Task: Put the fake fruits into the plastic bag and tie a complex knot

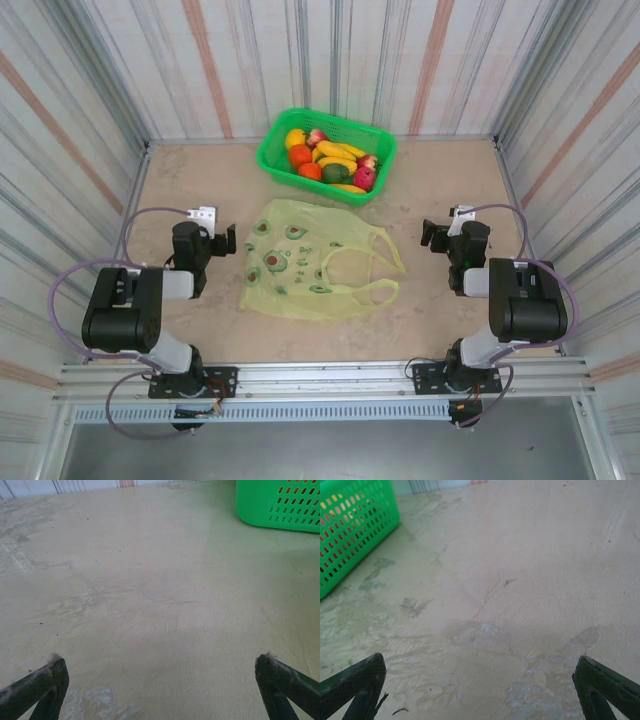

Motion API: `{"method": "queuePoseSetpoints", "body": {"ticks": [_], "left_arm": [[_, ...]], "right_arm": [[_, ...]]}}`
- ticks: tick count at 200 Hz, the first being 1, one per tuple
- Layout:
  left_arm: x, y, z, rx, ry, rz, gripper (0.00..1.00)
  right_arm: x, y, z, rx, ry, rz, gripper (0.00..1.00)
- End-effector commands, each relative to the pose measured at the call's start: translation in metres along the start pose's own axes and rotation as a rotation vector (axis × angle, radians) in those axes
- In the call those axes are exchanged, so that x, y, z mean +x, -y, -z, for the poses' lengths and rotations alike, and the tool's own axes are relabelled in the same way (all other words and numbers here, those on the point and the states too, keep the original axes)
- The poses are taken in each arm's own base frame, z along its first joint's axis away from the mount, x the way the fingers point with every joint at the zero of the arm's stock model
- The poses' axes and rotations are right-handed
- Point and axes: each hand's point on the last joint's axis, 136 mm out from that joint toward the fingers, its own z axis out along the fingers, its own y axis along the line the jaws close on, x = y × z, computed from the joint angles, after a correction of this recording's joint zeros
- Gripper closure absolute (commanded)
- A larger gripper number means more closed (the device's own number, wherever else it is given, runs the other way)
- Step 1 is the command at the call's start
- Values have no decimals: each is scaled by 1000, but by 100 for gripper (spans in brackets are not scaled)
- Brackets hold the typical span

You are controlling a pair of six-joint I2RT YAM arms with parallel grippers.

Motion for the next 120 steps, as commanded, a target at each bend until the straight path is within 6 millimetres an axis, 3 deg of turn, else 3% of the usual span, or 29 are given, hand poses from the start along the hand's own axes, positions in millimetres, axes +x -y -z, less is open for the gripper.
{"method": "queuePoseSetpoints", "body": {"ticks": [1,120], "left_arm": [[-12,-2,2,4,42,-4,1],[-14,-1,3,-45,55,-30,1]], "right_arm": [[-7,-2,-2,-8,11,16,1],[-7,-2,-2,-6,11,16,1]]}}
